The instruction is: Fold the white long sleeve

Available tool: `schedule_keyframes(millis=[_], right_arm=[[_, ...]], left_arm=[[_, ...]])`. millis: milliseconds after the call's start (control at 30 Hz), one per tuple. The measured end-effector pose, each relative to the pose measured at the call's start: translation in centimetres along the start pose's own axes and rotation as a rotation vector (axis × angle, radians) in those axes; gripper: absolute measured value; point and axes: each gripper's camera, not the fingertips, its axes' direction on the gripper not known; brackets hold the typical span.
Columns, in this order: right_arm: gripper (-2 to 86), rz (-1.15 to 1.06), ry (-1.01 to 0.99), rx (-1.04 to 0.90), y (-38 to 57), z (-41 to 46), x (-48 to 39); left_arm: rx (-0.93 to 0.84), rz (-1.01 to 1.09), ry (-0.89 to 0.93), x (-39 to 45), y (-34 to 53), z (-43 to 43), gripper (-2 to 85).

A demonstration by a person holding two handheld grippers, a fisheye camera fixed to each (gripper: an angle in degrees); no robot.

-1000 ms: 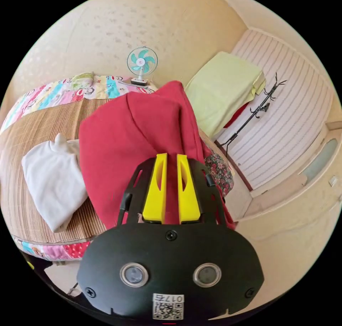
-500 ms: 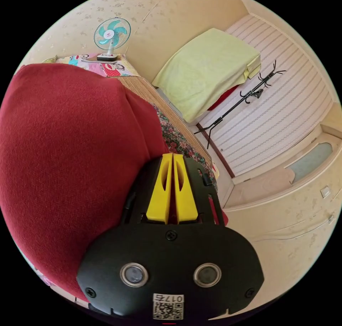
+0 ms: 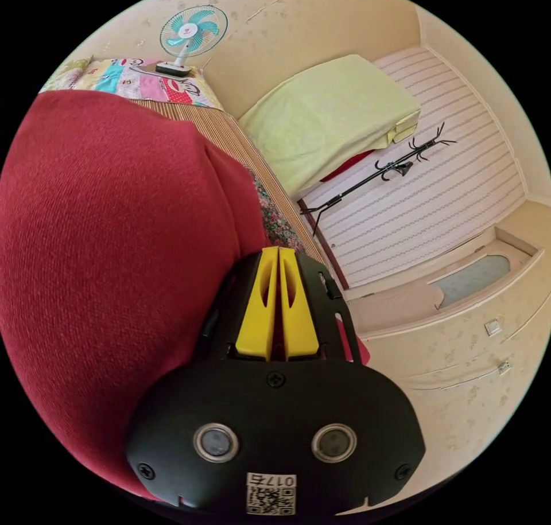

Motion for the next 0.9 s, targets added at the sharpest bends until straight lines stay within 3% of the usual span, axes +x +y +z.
schedule_keyframes(millis=[200, 333, 600, 767, 900], right_arm=[[0.2, -0.051, -0.036, 0.016, 0.1, -2.0, 5.4], [0.3, 0.036, -0.125, 0.023, 0.5, -2.5, 9.7], [0.3, 0.203, -0.289, 0.138, 2.1, -2.6, 19.5], [0.7, 0.417, -0.554, 0.307, 5.9, -3.5, 30.3], [2.0, 0.422, -0.797, 0.393, 11.1, -4.9, 35.0]], left_arm=[[0.037, 0.027, -0.024, 0.5, -1.7, -2.0, 14.5], [-0.028, 0.027, -0.007, -0.5, -6.2, -1.2, 16.8], [0.060, -0.089, 0.020, -5.4, -15.0, -0.2, 18.3], [0.143, -0.116, 0.052, -5.9, -18.4, 1.2, 18.1], [0.202, -0.241, 0.104, -7.5, -20.0, 2.4, 12.1]])
